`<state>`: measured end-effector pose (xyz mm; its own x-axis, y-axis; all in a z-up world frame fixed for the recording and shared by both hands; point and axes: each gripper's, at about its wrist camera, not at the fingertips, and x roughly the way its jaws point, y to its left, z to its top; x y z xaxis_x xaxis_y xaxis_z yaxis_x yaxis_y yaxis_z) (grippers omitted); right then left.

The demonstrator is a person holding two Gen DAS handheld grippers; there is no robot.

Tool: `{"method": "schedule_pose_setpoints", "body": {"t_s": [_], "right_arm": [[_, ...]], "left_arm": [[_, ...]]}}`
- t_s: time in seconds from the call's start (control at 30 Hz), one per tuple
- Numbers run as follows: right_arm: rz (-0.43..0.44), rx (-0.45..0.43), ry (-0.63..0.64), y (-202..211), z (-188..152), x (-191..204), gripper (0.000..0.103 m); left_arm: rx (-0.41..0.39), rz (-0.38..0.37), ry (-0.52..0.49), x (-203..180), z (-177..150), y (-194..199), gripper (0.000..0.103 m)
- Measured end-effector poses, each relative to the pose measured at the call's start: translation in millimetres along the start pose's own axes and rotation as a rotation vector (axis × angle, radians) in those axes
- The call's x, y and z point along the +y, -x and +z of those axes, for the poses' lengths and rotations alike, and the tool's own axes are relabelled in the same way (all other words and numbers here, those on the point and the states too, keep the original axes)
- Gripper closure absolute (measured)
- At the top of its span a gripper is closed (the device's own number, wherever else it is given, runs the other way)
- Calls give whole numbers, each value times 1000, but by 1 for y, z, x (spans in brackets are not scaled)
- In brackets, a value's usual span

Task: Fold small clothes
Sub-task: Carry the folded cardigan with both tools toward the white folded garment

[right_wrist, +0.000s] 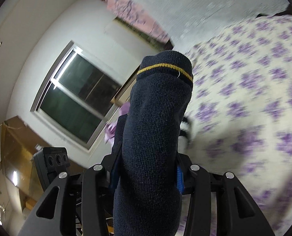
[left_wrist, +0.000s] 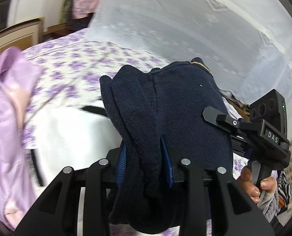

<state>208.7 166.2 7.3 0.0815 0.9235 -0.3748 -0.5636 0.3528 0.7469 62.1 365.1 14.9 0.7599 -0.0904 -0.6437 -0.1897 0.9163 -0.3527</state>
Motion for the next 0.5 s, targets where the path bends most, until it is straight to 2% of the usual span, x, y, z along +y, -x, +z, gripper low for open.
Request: {"method": "schedule_pose_setpoints", "body": {"t_s": [0.17, 0.27, 0.4, 0.47, 0.5], "right_arm": [[39, 97, 13, -58, -4, 22, 58], [27, 144, 26, -92, -7, 27, 58], [-42, 184, 16, -125, -11, 13, 58], [-125, 206, 8, -139, -16, -5, 57], [-131, 212, 2, -142, -17, -13, 53]], "left_arm": [[-20, 43, 96, 60, -7, 20, 72], [-11, 56, 155, 88, -11, 18, 71], [27, 57, 218, 116, -20, -3, 70], [26, 60, 221, 119, -24, -11, 64], [35, 45, 230, 121, -27, -18, 59]]}}
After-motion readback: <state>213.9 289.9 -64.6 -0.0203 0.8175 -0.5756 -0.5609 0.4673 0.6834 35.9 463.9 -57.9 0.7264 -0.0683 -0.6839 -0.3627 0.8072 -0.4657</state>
